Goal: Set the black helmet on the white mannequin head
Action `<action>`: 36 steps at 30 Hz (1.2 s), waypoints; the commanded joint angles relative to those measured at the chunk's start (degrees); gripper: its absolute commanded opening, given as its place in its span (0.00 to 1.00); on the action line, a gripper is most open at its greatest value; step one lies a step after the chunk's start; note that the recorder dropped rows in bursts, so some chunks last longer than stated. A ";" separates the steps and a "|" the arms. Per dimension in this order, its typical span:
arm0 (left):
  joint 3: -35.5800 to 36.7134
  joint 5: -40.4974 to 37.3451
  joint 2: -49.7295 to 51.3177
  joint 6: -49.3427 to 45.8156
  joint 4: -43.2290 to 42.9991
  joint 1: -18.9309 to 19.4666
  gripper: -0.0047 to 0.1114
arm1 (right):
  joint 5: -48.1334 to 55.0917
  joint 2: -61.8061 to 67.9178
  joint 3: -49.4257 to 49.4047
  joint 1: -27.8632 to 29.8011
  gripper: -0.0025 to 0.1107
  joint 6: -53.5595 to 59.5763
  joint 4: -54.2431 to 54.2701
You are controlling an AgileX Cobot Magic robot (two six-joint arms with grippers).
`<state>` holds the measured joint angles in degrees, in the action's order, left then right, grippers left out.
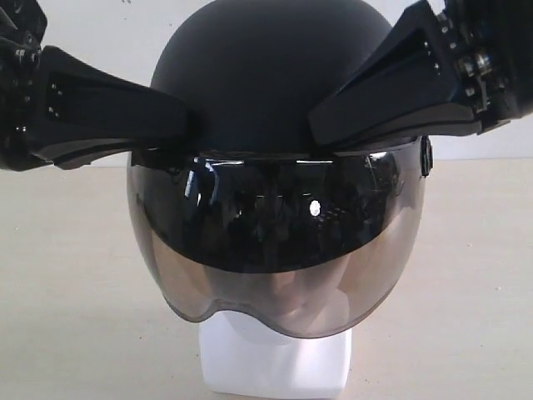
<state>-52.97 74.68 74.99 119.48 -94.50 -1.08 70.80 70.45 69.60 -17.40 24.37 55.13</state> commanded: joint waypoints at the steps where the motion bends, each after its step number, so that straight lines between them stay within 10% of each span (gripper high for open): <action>1: 1.05 -4.72 -0.17 0.07 -5.44 -0.31 0.08 | -0.99 1.06 -1.18 0.28 0.02 0.02 -6.33; 36: 2.08 -4.72 -7.37 0.79 -5.44 -0.19 0.08 | -6.24 -3.80 -2.70 0.28 0.02 -0.76 -6.66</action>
<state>-50.63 71.39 69.39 119.78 -99.71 -1.28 71.36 67.56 65.36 -17.62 24.31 49.50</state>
